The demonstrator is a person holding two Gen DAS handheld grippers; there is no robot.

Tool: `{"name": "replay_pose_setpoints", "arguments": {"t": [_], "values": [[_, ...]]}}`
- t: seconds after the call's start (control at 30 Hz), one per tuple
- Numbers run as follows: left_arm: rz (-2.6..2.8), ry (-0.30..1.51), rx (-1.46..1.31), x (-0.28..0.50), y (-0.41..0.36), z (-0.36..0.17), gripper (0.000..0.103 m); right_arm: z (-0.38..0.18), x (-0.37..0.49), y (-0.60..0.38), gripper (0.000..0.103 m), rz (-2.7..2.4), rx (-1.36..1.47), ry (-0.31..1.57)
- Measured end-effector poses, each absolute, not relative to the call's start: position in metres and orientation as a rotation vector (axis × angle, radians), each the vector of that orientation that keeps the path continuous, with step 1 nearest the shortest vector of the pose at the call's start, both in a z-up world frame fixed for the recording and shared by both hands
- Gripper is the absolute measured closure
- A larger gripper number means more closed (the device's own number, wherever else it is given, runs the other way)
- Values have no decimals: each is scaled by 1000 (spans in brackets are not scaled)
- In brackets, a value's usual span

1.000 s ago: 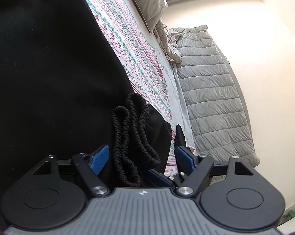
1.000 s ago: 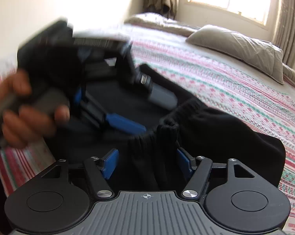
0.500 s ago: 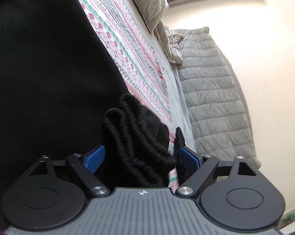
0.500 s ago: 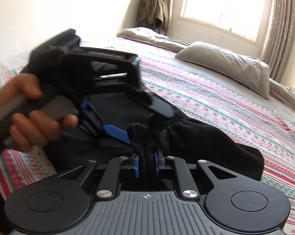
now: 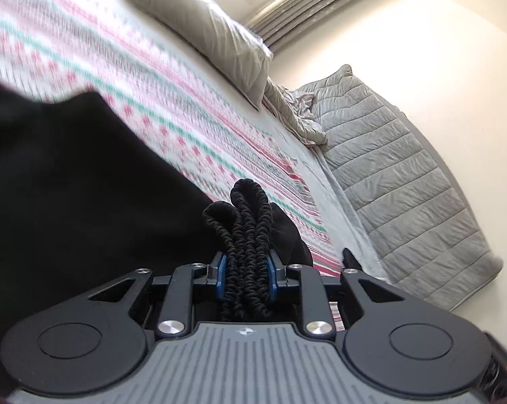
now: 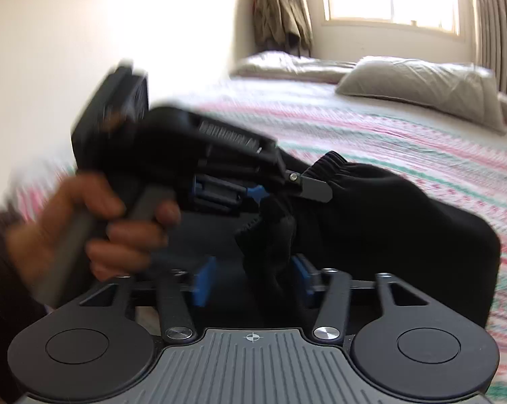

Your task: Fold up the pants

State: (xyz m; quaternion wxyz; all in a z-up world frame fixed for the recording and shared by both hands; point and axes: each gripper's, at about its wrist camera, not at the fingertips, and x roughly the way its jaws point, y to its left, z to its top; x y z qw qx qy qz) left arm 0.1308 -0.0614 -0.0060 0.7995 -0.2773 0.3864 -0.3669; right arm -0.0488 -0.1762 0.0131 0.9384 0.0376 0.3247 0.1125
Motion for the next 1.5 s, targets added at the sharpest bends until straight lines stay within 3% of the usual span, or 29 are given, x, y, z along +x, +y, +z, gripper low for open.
{"name": "replay_pose_setpoints", "arguments": {"t": [0.33, 0.8, 1.1, 1.17, 1.23, 1.37, 1.5], "values": [[-618, 763, -459, 126, -1, 12, 70, 8, -36, -192, 42, 137, 221, 678], [-342, 653, -355, 133, 97, 26, 70, -14, -1, -166, 35, 125, 180, 753], [-190, 724, -311, 143, 121, 3, 69, -25, 9, -156, 32, 137, 153, 776], [-169, 710, -253, 140, 119, 2, 66, -28, 9, -153, 28, 139, 134, 778], [-140, 691, -211, 135, 114, 5, 57, -30, 10, -148, 24, 144, 103, 784], [-120, 635, -187, 121, 115, 17, 50, -34, 8, -135, 23, 132, 1, 778], [-158, 528, -171, 95, 107, 33, 37, -26, -2, -131, 22, 139, -66, 751]]}}
